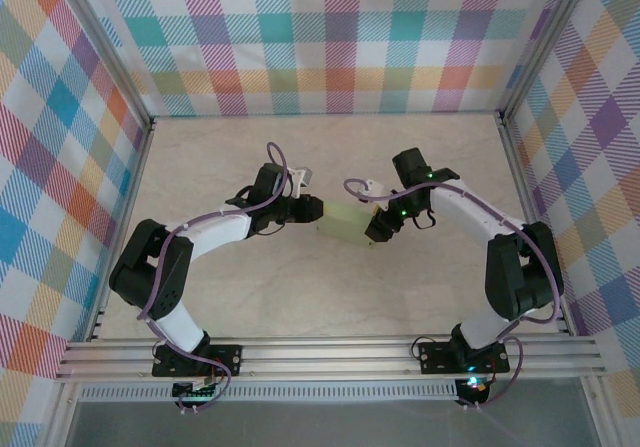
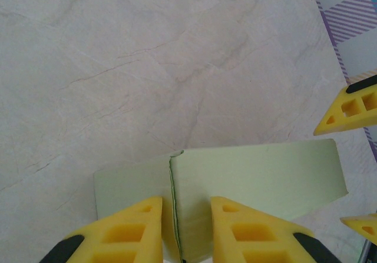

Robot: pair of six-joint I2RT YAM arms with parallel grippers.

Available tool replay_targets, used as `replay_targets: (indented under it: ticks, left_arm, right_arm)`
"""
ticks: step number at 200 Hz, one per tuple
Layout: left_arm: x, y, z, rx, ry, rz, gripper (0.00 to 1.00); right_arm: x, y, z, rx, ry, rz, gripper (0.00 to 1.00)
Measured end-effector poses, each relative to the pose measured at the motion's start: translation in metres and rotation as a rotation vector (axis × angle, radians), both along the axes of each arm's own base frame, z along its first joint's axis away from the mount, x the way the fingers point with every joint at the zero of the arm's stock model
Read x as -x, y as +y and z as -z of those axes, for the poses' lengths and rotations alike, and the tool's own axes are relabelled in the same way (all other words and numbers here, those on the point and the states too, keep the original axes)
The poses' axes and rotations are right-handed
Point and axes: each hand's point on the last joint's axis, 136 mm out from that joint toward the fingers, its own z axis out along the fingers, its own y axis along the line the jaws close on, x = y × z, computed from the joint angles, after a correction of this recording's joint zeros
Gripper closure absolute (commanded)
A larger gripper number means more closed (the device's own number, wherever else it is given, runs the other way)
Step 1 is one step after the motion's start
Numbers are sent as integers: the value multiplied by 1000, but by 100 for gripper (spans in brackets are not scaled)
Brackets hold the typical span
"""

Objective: Fold the paper box

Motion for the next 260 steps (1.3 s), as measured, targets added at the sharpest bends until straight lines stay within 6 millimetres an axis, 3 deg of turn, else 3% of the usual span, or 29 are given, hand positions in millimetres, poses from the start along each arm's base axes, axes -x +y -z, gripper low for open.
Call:
replay_targets:
  ticks: [44, 90, 99, 115, 134, 151, 187, 200, 213, 236, 260]
  left_arm:
    - [0, 0, 0, 1, 0, 1, 78]
    - [0, 0, 0, 1, 0, 1, 77]
    - [0, 0, 0, 2, 0, 2, 70]
    - [0, 0, 0, 2, 0, 2, 42]
    - [5, 4, -2, -1, -8, -9, 17]
    - [14, 16, -11, -9, -31, -40, 6]
    - [14, 45, -76, 5, -207, -154, 3]
    - [10, 60, -89, 7, -247, -207, 3]
    - [6, 78, -86, -10, -249, -257, 3]
    - [6, 104, -56, -75, -186, -324, 3]
    - [10, 115, -40, -115, -148, -351, 3]
  right_arm:
    - [-1, 0, 5, 12, -7, -23, 51]
    - [-3, 0, 5, 14, -26, -36, 59]
    - [-3, 0, 5, 13, -29, -36, 59]
    - [-3, -1, 5, 13, -32, -36, 59]
    - [-7, -3, 3, 24, -75, -25, 58]
    - [-14, -8, -1, 46, -132, -7, 58]
    - [-48, -17, -13, 116, -305, 64, 55]
    - [-64, -21, -15, 159, -392, 95, 56]
    - [-80, -21, -16, 206, -478, 113, 57]
    - [-110, -10, -13, 272, -629, 126, 58]
    - [-138, 0, 0, 353, -757, 136, 57]
